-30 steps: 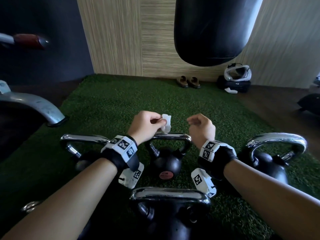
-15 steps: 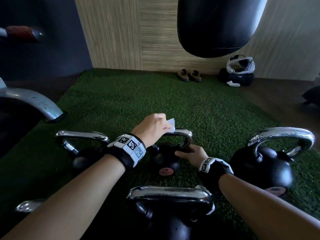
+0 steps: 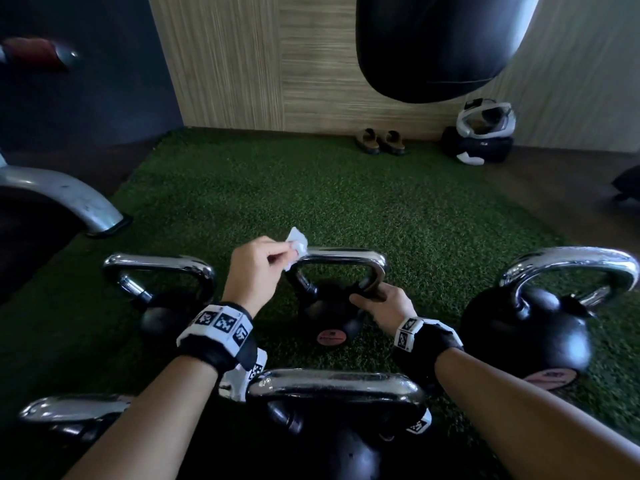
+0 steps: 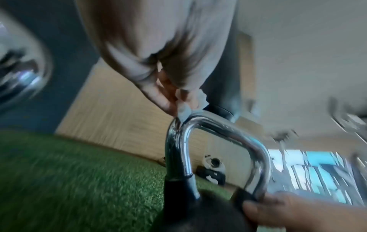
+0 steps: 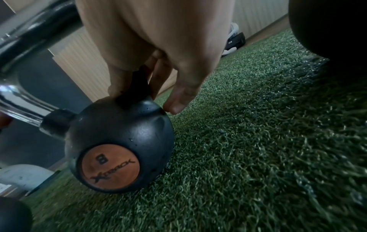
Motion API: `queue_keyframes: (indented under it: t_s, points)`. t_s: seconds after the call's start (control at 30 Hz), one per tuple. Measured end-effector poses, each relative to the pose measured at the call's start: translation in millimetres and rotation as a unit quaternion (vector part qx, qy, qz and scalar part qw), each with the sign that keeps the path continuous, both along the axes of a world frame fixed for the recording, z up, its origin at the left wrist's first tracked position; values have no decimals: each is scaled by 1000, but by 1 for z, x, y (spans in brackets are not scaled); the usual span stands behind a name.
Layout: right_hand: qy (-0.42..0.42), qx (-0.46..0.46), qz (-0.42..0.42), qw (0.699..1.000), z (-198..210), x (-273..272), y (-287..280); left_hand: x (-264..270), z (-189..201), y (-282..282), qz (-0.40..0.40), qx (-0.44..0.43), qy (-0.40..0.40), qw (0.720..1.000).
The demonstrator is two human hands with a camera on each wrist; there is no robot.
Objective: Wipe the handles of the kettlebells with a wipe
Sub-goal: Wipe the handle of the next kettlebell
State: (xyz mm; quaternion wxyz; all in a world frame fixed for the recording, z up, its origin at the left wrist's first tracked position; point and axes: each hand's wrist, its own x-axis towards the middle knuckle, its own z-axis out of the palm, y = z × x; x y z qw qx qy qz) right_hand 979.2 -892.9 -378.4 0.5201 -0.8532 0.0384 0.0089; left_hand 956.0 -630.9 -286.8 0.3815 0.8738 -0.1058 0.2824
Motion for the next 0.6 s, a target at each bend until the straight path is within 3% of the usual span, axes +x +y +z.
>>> queue_keyframes:
  t_s: [0.2, 0.33, 0.47, 0.6]
  points:
    - [-3, 50, 11, 999, -1, 3, 0, -4, -17, 10, 33, -72, 54, 995]
    - [-3, 82, 17, 996, -1, 3, -1, -1, -40, 13, 9, -254, 165, 953]
    - [10, 91, 17, 996, 0, 5, -2, -2, -49, 10, -4, -261, 134, 956]
    - [17, 92, 15, 995, -5, 6, -2, -4, -61, 6, -16, -343, 195, 919]
